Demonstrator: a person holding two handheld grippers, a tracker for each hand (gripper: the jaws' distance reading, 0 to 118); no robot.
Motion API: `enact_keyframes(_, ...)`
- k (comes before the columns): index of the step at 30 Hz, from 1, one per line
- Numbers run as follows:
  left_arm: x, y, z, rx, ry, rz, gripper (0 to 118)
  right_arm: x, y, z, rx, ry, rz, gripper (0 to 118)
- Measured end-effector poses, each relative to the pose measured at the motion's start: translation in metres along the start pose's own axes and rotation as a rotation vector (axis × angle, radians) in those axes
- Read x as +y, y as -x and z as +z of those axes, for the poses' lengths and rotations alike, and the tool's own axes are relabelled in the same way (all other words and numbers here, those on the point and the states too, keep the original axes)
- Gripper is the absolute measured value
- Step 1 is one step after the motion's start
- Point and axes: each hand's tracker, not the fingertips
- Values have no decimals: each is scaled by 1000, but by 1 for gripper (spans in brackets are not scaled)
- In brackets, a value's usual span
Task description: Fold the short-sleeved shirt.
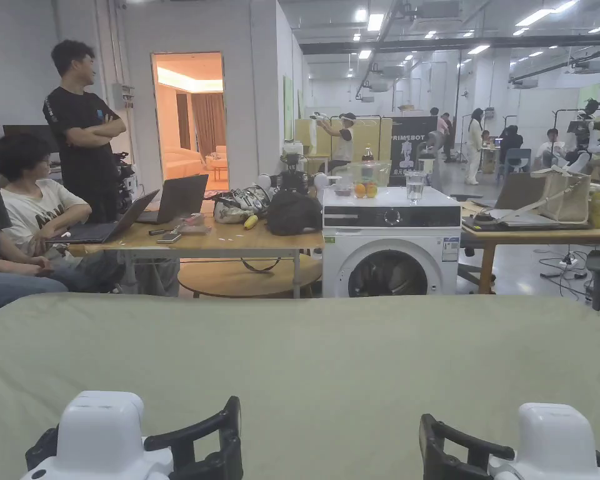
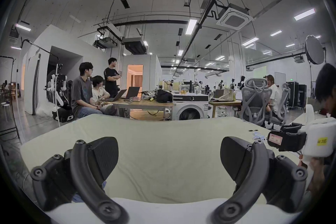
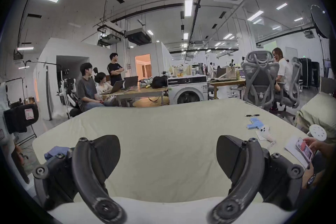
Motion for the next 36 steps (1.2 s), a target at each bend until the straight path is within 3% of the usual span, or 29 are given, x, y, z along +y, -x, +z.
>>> enact_keyframes(6, -1, 3, -1, 5, 7, 22, 112, 1, 7, -1, -52, 18, 33, 107)
enact_keyframes(8, -1, 4, -1, 3, 11, 28, 112, 5, 11, -2, -86, 59, -8, 107)
enact_keyframes(14, -2, 7, -2, -6, 18, 58, 112, 25, 16, 1, -30, 125, -162, 107)
enact_keyframes(19, -1, 6, -2, -10, 15, 60, 112, 34, 21, 0, -8, 219, -129, 107)
enact_keyframes(30, -1, 4, -1, -21, 15, 55, 112, 21, 3, -1, 34, 177, -220, 107)
enact_keyframes(36, -2, 5, -2, -24, 19, 74, 112, 23, 7, -3, -96, 179, -166, 107)
